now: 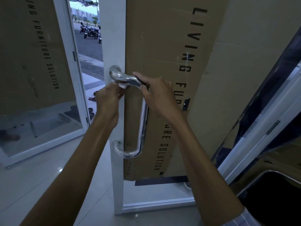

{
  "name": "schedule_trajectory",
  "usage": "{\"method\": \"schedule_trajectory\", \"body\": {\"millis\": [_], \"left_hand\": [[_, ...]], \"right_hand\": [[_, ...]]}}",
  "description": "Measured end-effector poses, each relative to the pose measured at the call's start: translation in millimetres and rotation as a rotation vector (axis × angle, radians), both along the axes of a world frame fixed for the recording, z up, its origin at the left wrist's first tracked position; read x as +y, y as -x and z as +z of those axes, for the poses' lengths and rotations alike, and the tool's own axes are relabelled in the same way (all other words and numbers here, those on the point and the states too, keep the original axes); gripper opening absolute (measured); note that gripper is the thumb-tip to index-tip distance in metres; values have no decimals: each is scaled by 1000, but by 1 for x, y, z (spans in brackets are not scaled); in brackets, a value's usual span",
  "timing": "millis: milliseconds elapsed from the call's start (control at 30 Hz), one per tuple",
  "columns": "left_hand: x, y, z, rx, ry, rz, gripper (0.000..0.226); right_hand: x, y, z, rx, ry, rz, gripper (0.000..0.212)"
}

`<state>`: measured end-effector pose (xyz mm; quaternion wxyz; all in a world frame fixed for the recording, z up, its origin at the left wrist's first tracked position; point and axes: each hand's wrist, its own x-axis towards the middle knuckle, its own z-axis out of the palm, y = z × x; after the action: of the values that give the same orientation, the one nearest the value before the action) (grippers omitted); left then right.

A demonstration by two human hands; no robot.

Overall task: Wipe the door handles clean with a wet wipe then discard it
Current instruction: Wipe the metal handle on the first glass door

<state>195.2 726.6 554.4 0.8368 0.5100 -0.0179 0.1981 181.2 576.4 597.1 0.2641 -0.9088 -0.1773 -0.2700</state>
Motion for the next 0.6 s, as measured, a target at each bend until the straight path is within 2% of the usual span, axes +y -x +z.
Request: {"method": "schedule_trajectory", "body": {"millis": [267, 400, 500, 600], "left_hand": [[-41, 19, -25, -187, -572, 253, 33], [-47, 16, -47, -253, -834, 394, 32], [-43, 10, -60, -261, -939, 408, 29], [-41, 14, -48, -307, -882, 414, 31]], "right_hand": [[-7, -5, 0, 111, -114, 100, 48], [-6, -3, 4, 138, -125, 92, 49], [-7, -1, 5, 149, -124, 100, 48], [-5, -1, 6, 139, -121, 90, 48]]}}
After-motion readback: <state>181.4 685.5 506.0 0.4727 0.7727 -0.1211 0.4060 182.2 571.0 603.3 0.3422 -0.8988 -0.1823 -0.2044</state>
